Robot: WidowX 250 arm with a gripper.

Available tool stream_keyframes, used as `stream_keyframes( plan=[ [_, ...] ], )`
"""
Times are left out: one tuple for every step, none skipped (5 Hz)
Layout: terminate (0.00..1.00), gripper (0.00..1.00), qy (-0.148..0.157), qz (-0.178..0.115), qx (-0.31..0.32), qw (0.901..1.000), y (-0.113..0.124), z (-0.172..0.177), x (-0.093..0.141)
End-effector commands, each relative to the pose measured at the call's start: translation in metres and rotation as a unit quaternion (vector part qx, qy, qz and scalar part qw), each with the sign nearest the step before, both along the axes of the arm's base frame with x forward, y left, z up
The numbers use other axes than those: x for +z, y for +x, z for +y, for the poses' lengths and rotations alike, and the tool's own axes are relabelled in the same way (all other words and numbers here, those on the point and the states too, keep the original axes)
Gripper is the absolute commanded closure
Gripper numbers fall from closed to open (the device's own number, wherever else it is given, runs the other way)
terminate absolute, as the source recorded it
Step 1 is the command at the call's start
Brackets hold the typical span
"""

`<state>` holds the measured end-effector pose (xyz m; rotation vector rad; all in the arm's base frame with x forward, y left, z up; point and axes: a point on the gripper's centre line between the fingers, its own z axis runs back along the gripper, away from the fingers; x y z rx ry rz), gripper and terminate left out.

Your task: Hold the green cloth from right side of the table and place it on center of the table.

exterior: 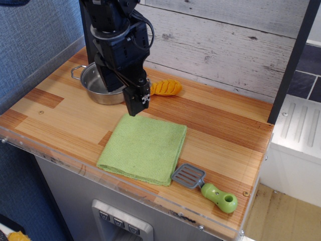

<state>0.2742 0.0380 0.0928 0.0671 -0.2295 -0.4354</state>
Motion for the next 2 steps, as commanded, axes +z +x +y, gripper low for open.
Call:
stream_keyframes(
  plan=[
    [0.0, 0.0, 0.003, -0.024, 0.003, 0.9997, 0.0002, -0.0004, 0.0133],
    [1.0, 0.0, 0.003, -0.024, 0.003, 0.9997, 0.0002, -0.0004, 0.0133]
  ],
)
